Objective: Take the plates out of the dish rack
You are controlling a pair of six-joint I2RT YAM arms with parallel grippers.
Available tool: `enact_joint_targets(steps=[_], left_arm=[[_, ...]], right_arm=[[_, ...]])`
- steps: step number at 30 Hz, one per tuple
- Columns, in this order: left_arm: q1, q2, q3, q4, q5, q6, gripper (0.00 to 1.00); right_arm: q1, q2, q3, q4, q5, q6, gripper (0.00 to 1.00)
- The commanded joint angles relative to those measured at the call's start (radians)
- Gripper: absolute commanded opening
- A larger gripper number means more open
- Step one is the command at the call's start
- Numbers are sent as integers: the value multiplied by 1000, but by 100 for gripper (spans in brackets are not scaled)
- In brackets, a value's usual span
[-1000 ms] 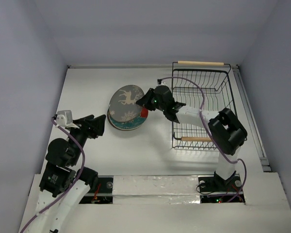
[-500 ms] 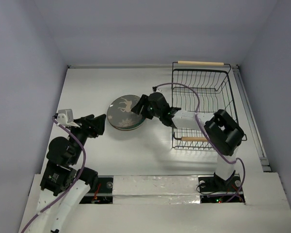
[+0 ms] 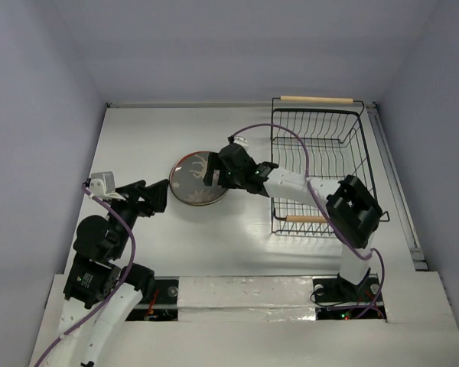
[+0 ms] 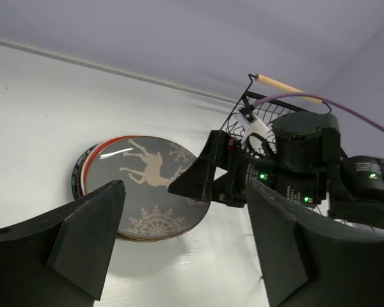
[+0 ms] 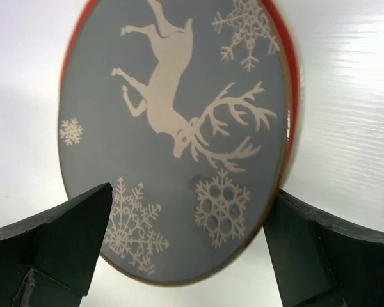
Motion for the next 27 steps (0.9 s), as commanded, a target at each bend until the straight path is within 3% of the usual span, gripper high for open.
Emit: enact_joint_targets(steps=[1,6,16,18,21,22,27], left_arm=[[15,-5,6,38,-21,-1,78],[15,-14,9,26,-59,-7,97],[15,-6,17,15,-76,-8,99],[15,-8,18,12,-81,-12,99],[15,1,21,13,-87,-12,99],[15,4,26,12,-88,-15,99],[15,32,78,7,-79,-7,99]], right_arm=[[16,-37,116,-147,88,-120,100],[16,-60,109,-186,93,-152,100],[36,-250,94,-165,85,-244,97],[36,-365,71,-142,120,-253,88],[36,-555,25,-126,207,-289,26],[36,-606,-3,-125,238,-305,0],[36,-943,-115,-99,471,-379,0]])
